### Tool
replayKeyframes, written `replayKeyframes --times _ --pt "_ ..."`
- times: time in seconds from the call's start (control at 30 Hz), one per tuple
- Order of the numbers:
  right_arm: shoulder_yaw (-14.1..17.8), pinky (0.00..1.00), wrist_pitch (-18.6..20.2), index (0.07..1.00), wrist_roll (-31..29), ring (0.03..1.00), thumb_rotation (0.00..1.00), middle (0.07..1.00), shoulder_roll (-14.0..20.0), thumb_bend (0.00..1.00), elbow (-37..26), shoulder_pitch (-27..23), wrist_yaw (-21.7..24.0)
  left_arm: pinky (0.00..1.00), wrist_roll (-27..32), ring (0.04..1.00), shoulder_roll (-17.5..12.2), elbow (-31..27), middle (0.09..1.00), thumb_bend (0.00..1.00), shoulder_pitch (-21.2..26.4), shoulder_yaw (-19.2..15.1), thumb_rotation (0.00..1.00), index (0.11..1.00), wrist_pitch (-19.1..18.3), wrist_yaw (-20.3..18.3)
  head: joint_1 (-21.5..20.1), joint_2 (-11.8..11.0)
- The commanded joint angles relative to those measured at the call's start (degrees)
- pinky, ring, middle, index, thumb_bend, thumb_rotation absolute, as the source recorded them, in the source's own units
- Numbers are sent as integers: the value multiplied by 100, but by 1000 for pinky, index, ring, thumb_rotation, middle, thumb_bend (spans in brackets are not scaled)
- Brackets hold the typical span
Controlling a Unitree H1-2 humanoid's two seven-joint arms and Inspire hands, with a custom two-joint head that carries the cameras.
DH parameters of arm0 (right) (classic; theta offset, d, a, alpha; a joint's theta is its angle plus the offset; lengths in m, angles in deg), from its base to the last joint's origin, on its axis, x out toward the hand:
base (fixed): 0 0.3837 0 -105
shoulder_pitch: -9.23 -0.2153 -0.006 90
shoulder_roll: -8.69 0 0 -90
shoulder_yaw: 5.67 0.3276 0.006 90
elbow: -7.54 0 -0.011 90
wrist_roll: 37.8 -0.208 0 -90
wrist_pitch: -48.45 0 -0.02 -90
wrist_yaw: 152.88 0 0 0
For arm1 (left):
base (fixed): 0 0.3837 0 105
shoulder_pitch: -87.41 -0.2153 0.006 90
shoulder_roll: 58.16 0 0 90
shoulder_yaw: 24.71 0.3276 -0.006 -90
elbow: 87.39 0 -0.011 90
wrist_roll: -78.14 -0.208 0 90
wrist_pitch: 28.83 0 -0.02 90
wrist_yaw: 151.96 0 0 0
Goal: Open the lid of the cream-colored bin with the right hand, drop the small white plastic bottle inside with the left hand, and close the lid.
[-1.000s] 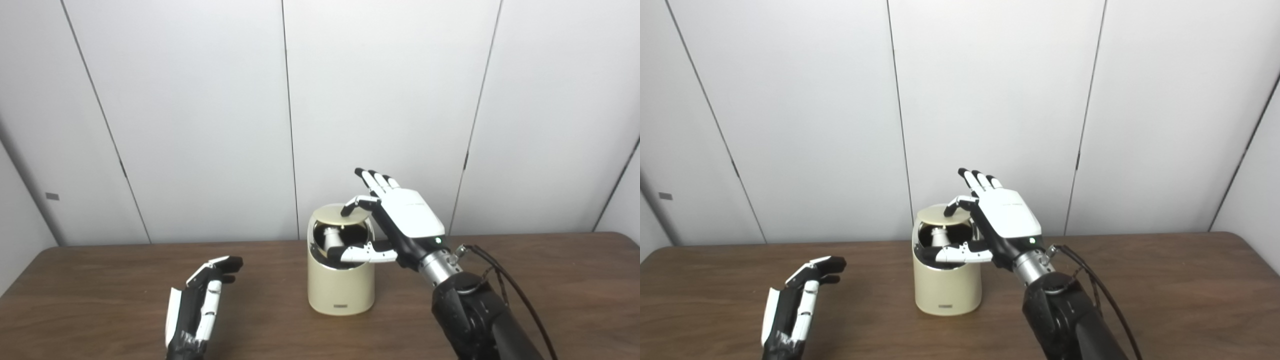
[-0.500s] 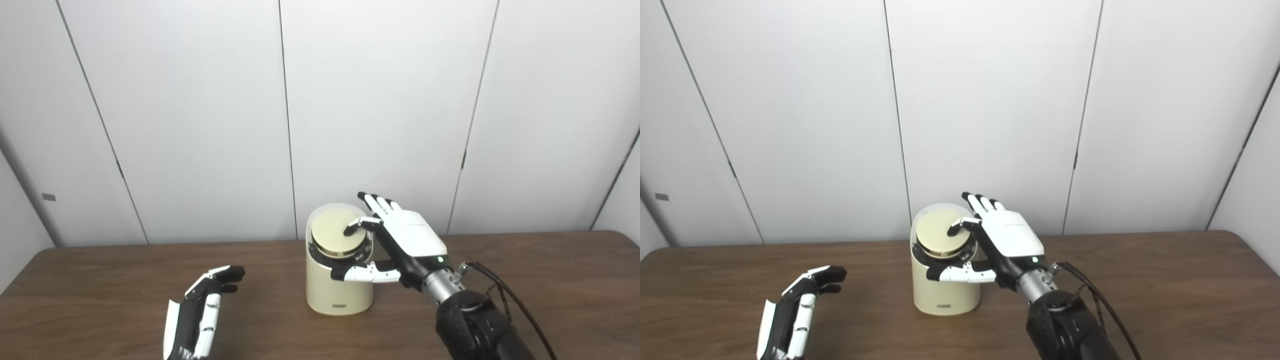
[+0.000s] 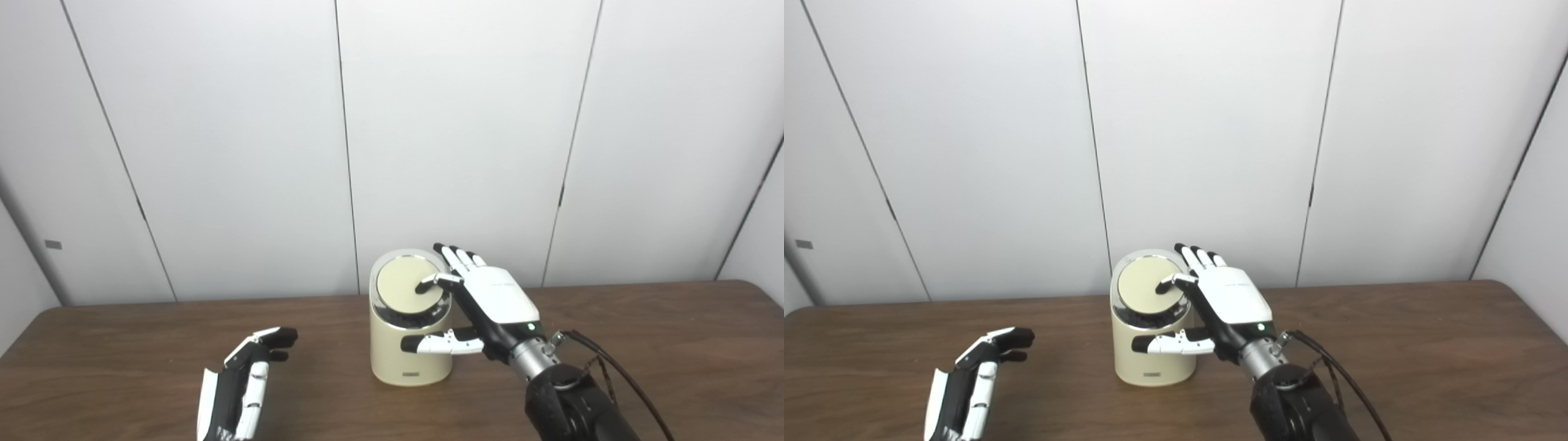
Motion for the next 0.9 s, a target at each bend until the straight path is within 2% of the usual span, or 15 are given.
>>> replayKeyframes --times 0.0,0.23,0.37,0.47,0.53,0.6,0.73,0.87 --pt "-87 1000 50 719 34 1000 1000 1000 -3 981 314 -125 130 639 -129 695 76 -6 684 351 -146 16 991 665 124 21 -5 -3" --pt "-166 1000 78 718 -58 1000 1000 1000 10 989 600 -213 -35 630 -143 691 95 20 680 346 -118 7 984 660 126 31 6 -37" --pt "-7 1000 99 726 -312 1000 1000 1000 -17 975 132 -50 -131 638 -148 698 92 62 686 343 -101 2 981 665 124 15 -17 -75" --pt "220 990 107 748 -586 1000 888 1000 -59 904 -384 89 -208 636 -127 695 83 137 683 353 -64 14 976 663 129 44 -29 -109" --pt "431 839 -110 727 -817 920 697 921 -94 820 -610 195 -500 634 -89 692 80 173 683 342 -43 24 963 663 126 44 -37 -130" --pt "598 769 -447 734 -987 866 631 868 -97 770 -709 320 -847 632 -101 691 68 233 683 343 -12 31 966 664 125 75 -44 -156" --pt "750 753 -877 777 -1120 848 631 853 -86 742 -689 505 -1267 633 -41 691 64 334 682 338 32 41 955 662 126 94 -55 -202" --pt "844 760 -1209 828 -1278 844 622 852 -41 748 -598 714 -1498 635 3 694 62 368 684 320 47 70 943 663 127 101 -44 -254"
